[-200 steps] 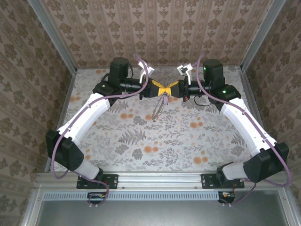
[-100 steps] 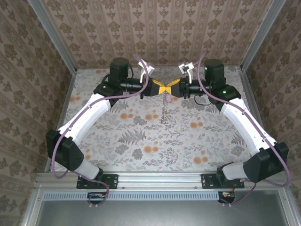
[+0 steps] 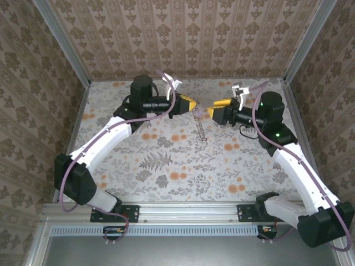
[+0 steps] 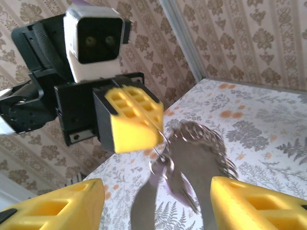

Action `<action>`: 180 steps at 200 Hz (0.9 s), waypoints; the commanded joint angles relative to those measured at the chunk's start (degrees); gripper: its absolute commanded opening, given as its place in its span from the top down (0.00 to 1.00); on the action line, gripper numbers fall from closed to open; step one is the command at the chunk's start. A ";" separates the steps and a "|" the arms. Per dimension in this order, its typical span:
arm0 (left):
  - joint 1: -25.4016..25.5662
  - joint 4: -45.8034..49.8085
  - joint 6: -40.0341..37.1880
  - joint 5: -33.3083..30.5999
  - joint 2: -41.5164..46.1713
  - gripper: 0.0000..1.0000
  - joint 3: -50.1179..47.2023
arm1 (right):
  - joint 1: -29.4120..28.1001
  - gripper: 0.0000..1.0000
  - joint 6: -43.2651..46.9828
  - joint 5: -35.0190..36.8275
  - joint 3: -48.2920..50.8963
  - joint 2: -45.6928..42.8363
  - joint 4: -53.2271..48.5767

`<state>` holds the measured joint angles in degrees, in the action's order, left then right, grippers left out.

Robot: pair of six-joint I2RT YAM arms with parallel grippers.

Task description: Put the keys on the keyring

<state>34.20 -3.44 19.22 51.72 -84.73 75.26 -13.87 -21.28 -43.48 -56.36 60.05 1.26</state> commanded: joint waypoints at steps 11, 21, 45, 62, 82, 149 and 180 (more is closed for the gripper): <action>0.18 -6.27 2.66 0.00 2.65 1.00 0.00 | 0.17 0.37 -5.33 2.11 5.59 -0.49 9.21; 0.24 -6.60 2.97 0.20 2.70 1.00 -0.10 | 0.20 0.37 -6.47 1.55 6.71 -0.01 11.57; 0.34 -7.20 3.41 0.61 2.73 1.00 -0.13 | -0.22 0.37 -7.44 0.94 7.25 1.64 14.32; 0.43 -7.28 3.54 0.88 2.75 1.00 -0.03 | -0.87 0.37 -7.82 0.69 6.93 2.97 15.55; 0.61 -7.22 3.49 1.15 2.73 1.00 0.15 | -2.44 0.37 -7.51 0.84 6.18 4.46 15.95; 1.14 -7.36 3.71 1.50 2.70 1.00 0.52 | -5.12 0.39 -6.15 1.82 3.15 7.74 15.57; 1.22 -7.57 3.88 1.56 2.65 1.00 0.58 | -5.38 0.39 -6.20 1.80 2.88 7.61 15.44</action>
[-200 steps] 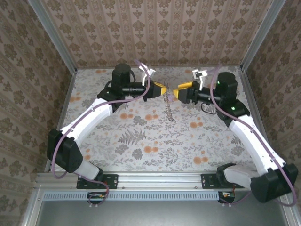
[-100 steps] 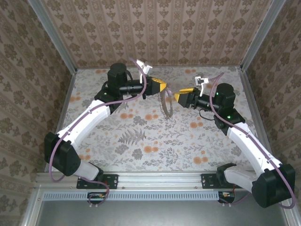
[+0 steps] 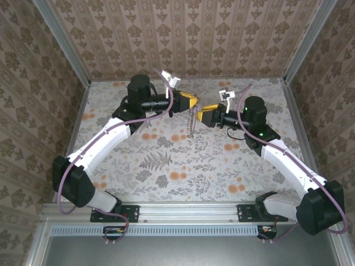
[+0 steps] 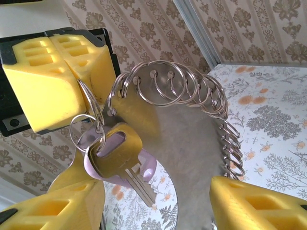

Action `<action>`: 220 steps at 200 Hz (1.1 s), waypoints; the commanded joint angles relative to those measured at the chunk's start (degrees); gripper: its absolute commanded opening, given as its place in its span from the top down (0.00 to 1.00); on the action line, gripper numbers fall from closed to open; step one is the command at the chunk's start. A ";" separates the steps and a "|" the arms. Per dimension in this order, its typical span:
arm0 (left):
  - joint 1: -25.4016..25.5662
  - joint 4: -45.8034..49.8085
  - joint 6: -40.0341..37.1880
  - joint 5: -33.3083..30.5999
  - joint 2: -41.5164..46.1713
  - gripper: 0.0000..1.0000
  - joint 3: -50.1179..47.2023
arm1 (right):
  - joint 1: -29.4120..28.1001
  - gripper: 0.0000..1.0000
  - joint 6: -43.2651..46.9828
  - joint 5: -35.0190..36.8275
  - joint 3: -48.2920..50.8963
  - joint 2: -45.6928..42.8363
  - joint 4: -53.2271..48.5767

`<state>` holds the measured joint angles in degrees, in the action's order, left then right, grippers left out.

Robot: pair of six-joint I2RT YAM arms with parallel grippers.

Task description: Put the keys on the keyring

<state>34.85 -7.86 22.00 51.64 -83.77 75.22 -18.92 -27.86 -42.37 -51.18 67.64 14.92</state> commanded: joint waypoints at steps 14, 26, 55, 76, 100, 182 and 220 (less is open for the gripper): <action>0.63 -3.22 1.06 1.72 1.73 1.00 0.72 | -0.55 0.39 0.55 0.52 -2.53 -0.04 1.52; 0.66 -3.20 1.07 1.77 1.81 1.00 0.71 | -0.83 0.39 0.91 0.22 -2.70 -0.18 1.17; 0.66 -2.90 0.97 1.71 1.72 1.00 0.89 | -1.03 0.37 1.87 0.13 -2.51 -1.21 0.18; 0.66 -2.91 0.96 1.72 1.77 1.00 1.07 | -1.04 0.38 2.36 1.12 -2.14 -1.63 -0.46; 0.79 -2.98 0.95 1.72 1.81 1.00 1.24 | -1.04 0.41 2.54 1.16 -2.41 -1.03 -0.86; 1.27 -4.05 1.52 0.64 2.41 1.00 0.68 | -1.90 0.79 2.79 0.50 -3.12 -0.05 -1.21; 1.62 -5.93 2.50 -0.52 2.77 1.00 -0.66 | -3.85 0.92 2.88 -0.43 -4.34 1.22 -1.23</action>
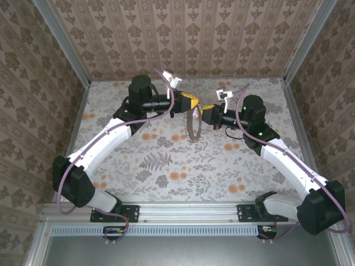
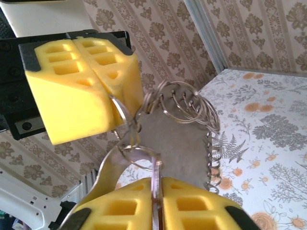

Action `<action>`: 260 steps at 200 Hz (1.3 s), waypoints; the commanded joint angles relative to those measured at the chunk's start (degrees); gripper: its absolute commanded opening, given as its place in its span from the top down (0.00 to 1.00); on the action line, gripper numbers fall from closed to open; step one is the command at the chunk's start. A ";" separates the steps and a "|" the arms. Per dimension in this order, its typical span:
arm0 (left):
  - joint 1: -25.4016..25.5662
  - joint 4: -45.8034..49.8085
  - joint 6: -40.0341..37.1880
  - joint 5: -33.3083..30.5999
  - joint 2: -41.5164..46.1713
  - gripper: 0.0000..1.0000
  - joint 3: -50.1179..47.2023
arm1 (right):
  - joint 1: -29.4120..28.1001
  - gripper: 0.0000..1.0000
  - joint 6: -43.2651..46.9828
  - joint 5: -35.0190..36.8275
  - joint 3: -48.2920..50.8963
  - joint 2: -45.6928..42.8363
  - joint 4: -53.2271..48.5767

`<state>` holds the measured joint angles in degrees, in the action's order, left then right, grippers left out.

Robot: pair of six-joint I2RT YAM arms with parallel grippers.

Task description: Put the keys on the keyring

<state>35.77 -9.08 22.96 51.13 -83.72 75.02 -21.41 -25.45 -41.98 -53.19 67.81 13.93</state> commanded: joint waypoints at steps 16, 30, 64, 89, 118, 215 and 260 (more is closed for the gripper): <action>0.79 -5.34 1.74 -0.33 2.72 1.00 -0.84 | -2.10 0.95 0.44 -1.10 -2.93 1.66 -0.05; 0.88 -5.65 2.00 -0.49 2.76 1.00 -1.26 | -2.50 0.98 0.49 -1.09 -3.06 1.95 0.02; 0.96 -6.43 2.27 -0.82 2.70 1.00 -1.90 | -2.54 0.95 1.25 -0.04 -2.68 1.51 -1.06; 0.97 -6.38 1.95 -1.04 2.75 1.00 -2.03 | -1.18 0.60 1.52 1.60 -1.21 -1.39 -2.71; 0.95 -6.72 1.97 -0.42 2.69 1.00 -2.09 | 2.76 0.57 -0.38 2.40 1.56 -6.96 -2.60; 0.97 -10.76 4.96 -0.56 2.54 1.00 -3.13 | 4.12 0.57 -8.56 1.20 -2.08 -3.69 7.24; 1.23 -11.62 5.57 -0.82 2.53 1.00 -3.39 | 3.89 0.58 -10.65 0.49 -3.01 -1.57 10.18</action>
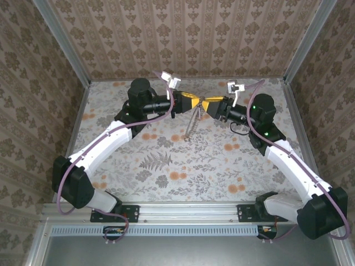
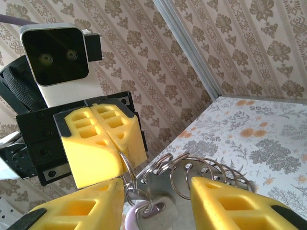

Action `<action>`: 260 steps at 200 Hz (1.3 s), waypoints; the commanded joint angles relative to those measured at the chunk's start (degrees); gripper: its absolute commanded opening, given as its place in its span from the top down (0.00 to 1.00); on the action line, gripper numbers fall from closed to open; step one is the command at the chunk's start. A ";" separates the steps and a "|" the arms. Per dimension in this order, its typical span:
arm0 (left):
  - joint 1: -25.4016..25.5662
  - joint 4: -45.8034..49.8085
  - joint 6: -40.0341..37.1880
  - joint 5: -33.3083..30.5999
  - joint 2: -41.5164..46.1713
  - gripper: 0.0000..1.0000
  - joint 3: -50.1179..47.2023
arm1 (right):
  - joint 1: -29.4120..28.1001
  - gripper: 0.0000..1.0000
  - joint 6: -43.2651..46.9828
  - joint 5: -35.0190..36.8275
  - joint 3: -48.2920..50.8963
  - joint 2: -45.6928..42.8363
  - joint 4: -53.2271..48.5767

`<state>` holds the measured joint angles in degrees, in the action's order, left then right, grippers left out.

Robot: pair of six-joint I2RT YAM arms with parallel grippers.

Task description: Put the keys on the keyring

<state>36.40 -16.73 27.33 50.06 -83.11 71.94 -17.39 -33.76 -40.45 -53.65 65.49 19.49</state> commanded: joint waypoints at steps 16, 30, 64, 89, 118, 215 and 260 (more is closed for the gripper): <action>0.69 -4.06 1.28 0.15 1.76 1.00 -0.23 | -0.33 0.59 -2.72 -1.31 -2.78 1.37 5.10; 0.67 -4.19 1.32 0.13 1.66 1.00 -0.20 | -0.61 0.62 -2.73 -1.43 -3.04 1.80 5.21; 0.84 -4.42 1.41 -0.08 1.49 1.00 -0.22 | -1.13 0.70 -2.76 -2.08 -3.57 2.53 5.21; 0.86 -4.45 1.42 -0.36 1.63 1.00 -0.39 | -1.30 0.86 -2.42 -2.34 -3.57 2.55 4.82; 0.86 -3.80 1.01 -0.49 1.79 1.00 -0.40 | -1.17 1.00 -0.04 -2.49 -4.40 2.35 1.86; -4.31 25.61 -17.27 4.03 4.93 0.49 8.30 | -0.93 1.00 31.59 -8.33 -26.73 8.73 -43.75; -5.38 34.67 -23.05 8.36 2.69 0.57 12.57 | -0.91 1.00 35.87 -10.38 -30.66 11.15 -49.19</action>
<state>31.35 9.72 10.50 53.93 -79.11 81.28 -18.37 -3.38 -47.46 -81.17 75.77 -23.31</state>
